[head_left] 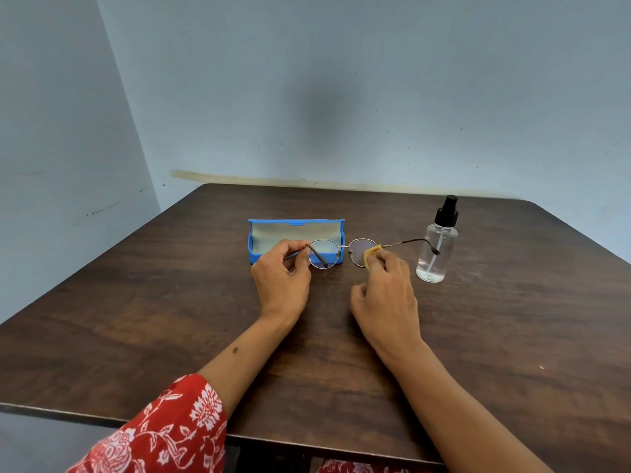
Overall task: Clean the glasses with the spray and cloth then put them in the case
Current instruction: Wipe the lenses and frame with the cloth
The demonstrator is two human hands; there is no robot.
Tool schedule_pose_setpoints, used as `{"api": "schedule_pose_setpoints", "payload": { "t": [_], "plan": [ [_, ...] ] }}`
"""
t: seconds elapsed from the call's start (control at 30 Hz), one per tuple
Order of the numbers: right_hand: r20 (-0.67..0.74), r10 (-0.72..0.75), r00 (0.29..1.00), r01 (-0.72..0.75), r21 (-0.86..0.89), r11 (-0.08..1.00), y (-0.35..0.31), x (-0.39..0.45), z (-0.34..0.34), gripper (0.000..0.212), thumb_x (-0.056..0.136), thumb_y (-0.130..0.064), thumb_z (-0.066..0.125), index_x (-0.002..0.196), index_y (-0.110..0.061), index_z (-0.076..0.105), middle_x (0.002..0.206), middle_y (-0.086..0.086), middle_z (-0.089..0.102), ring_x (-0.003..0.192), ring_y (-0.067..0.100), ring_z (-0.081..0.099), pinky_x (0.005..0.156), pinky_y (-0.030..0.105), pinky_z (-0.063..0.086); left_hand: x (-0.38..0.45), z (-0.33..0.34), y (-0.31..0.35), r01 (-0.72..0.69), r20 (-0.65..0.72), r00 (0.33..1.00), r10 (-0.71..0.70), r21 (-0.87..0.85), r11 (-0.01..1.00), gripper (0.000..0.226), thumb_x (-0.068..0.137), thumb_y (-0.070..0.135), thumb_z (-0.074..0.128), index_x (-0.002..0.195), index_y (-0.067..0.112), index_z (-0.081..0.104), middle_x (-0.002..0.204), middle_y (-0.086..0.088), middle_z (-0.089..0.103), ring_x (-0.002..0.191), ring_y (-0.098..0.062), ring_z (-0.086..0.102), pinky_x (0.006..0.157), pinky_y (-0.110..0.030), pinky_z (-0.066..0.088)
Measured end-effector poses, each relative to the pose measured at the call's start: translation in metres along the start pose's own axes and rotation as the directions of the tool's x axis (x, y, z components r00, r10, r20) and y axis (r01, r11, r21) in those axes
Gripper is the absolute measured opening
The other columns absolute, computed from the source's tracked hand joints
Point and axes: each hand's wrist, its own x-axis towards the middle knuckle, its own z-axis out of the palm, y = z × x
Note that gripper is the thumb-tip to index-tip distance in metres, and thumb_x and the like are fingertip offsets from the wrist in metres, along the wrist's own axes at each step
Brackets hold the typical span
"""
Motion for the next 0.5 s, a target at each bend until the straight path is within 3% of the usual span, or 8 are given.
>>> {"api": "schedule_pose_setpoints", "payload": {
  "t": [0.1, 0.27, 0.4, 0.5],
  "plan": [
    [0.011, -0.091, 0.996, 0.091, 0.032, 0.995, -0.0021, -0.0012, 0.0037, 0.041, 0.08, -0.003, 0.053, 0.121, 0.001, 0.056, 0.129, 0.011, 0.049, 0.119, 0.025, 0.042, 0.081, 0.033, 0.048, 0.0007, -0.0012, 0.0002, -0.004, 0.003, 1.0, 0.004, -0.001, 1.0, 0.012, 0.084, 0.003, 0.065, 0.09, 0.01, 0.071, 0.083, 0.002, 0.071, 0.076, -0.002, 0.067, 0.071, -0.018, 0.055],
    [-0.03, 0.035, 0.999, -0.034, 0.025, 0.999, 0.002, 0.0008, 0.0015, 0.04, 0.081, -0.006, 0.052, 0.121, -0.001, 0.056, 0.13, 0.01, 0.047, 0.12, 0.023, 0.04, 0.084, 0.032, 0.046, 0.0001, -0.0001, 0.0011, -0.003, 0.009, 1.0, 0.003, 0.006, 1.0, 0.01, 0.084, 0.005, 0.066, 0.09, 0.01, 0.071, 0.085, 0.003, 0.07, 0.076, -0.001, 0.066, 0.069, -0.014, 0.054],
    [-0.004, -0.073, 0.997, 0.074, 0.05, 0.996, -0.0012, -0.0008, 0.0034, 0.042, 0.081, -0.004, 0.053, 0.123, -0.001, 0.056, 0.129, 0.009, 0.049, 0.12, 0.022, 0.041, 0.083, 0.029, 0.046, 0.0, -0.0014, 0.0026, -0.001, 0.007, 1.0, 0.001, 0.007, 1.0, 0.011, 0.085, 0.004, 0.065, 0.091, 0.011, 0.071, 0.083, 0.004, 0.07, 0.075, 0.002, 0.065, 0.07, -0.012, 0.054],
    [-0.015, -0.01, 1.0, 0.01, 0.052, 0.999, 0.0001, 0.0003, 0.0015, 0.043, 0.083, -0.007, 0.052, 0.125, -0.003, 0.054, 0.132, 0.006, 0.046, 0.122, 0.02, 0.038, 0.085, 0.028, 0.044, -0.0003, -0.0013, 0.0025, 0.008, 0.011, 1.0, -0.008, -0.003, 1.0, 0.012, 0.084, 0.004, 0.065, 0.091, 0.012, 0.071, 0.082, 0.005, 0.069, 0.074, 0.003, 0.066, 0.071, -0.015, 0.055]
  ]
}}
